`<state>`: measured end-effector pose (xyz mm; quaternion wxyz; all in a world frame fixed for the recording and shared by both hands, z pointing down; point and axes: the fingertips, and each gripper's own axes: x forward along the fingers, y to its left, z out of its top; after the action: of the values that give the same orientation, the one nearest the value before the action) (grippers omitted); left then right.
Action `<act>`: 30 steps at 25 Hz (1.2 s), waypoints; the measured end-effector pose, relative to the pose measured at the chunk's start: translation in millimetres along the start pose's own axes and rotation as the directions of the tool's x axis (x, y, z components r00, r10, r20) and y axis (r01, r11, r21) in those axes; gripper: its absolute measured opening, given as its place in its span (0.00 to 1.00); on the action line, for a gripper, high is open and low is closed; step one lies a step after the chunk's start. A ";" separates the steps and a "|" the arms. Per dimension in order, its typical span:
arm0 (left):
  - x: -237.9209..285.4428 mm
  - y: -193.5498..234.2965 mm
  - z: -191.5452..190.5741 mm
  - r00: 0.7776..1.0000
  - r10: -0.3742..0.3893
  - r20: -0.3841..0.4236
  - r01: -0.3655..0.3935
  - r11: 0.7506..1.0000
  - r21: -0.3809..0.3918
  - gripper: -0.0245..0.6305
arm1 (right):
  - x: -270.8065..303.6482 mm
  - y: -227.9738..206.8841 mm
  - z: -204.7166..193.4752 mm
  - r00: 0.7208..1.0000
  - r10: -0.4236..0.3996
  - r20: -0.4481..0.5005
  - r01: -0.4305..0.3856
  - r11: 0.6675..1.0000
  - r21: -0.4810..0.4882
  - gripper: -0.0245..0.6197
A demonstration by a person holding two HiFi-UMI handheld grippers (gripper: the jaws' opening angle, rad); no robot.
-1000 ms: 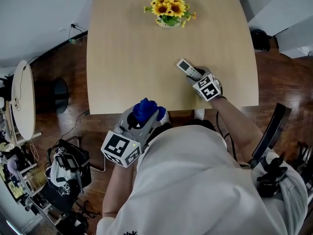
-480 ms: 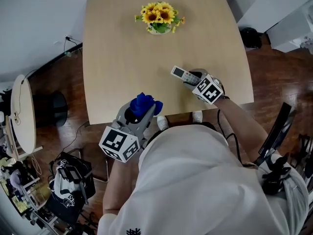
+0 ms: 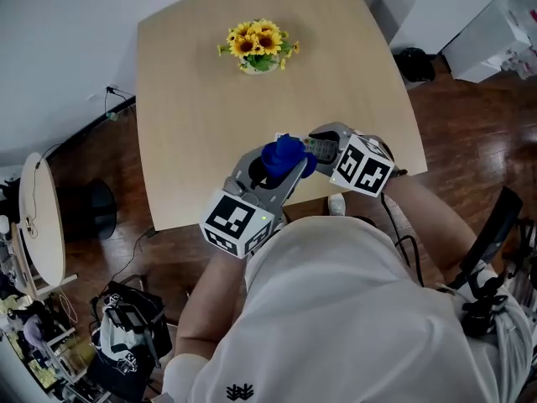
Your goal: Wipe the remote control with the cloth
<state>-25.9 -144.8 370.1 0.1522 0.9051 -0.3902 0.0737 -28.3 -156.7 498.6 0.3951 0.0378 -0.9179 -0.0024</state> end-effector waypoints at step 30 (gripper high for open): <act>-57.0 81.2 -12.7 0.970 0.242 0.000 -0.242 0.969 0.051 0.26 | -19.6 26.0 45.3 0.999 0.028 0.024 -0.027 0.999 -0.045 0.38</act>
<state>-124.3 -154.3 385.4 0.1201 0.8541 -0.4952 0.1045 -49.5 -130.5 454.1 0.3844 0.0163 -0.9229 -0.0180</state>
